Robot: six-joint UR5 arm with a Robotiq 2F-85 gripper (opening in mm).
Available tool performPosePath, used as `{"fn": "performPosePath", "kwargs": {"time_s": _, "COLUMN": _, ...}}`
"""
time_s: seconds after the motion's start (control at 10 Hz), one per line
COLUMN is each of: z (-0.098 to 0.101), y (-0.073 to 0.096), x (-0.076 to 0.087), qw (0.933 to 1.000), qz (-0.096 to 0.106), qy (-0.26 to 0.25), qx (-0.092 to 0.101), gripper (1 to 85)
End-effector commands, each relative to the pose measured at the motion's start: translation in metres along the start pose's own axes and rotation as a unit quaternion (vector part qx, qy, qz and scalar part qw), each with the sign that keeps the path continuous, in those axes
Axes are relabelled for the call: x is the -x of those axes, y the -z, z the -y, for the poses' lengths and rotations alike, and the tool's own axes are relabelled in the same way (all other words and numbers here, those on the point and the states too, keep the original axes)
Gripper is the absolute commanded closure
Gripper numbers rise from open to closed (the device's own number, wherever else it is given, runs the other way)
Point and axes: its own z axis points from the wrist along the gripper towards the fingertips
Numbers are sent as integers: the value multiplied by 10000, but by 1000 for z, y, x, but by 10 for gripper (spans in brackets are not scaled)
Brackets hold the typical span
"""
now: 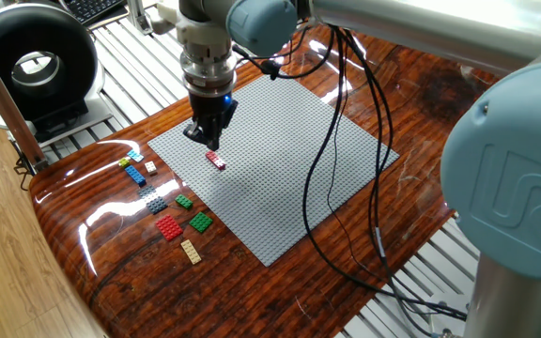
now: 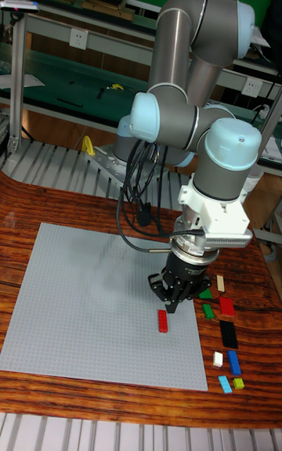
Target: Build with small Lego blocks
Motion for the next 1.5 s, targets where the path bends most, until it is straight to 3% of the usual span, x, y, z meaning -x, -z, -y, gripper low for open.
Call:
{"fn": "performPosePath", "kwargs": {"time_s": 0.0, "z": -24, "y": -1, "x": 14, "qw": 9997, "qz": 43, "qy": -215, "qx": 134, "gripper": 843}}
{"fn": "performPosePath", "kwargs": {"time_s": 0.2, "z": -48, "y": -9, "x": 24, "qw": 9991, "qz": 113, "qy": -399, "qx": 99, "gripper": 843}}
{"fn": "performPosePath", "kwargs": {"time_s": 0.4, "z": -40, "y": -4, "x": 24, "qw": 9994, "qz": 7, "qy": -313, "qx": -140, "gripper": 843}}
{"fn": "performPosePath", "kwargs": {"time_s": 0.7, "z": -44, "y": -3, "x": 12, "qw": 9997, "qz": -217, "qy": -104, "qx": -63, "gripper": 843}}
{"fn": "performPosePath", "kwargs": {"time_s": 0.8, "z": -46, "y": -3, "x": 16, "qw": 9998, "qz": -147, "qy": -104, "qx": -31, "gripper": 717}}
{"fn": "performPosePath", "kwargs": {"time_s": 0.9, "z": -57, "y": -3, "x": 23, "qw": 9998, "qz": -3, "qy": -39, "qx": 175, "gripper": 290}}
{"fn": "performPosePath", "kwargs": {"time_s": 1.1, "z": -78, "y": -14, "x": 47, "qw": 9991, "qz": 137, "qy": -298, "qx": 265, "gripper": 243}}
{"fn": "performPosePath", "kwargs": {"time_s": 1.2, "z": -75, "y": -18, "x": 52, "qw": 9990, "qz": 167, "qy": -364, "qx": 182, "gripper": 243}}
{"fn": "performPosePath", "kwargs": {"time_s": 1.4, "z": -68, "y": -15, "x": 42, "qw": 9995, "qz": 8, "qy": -306, "qx": 118, "gripper": 257}}
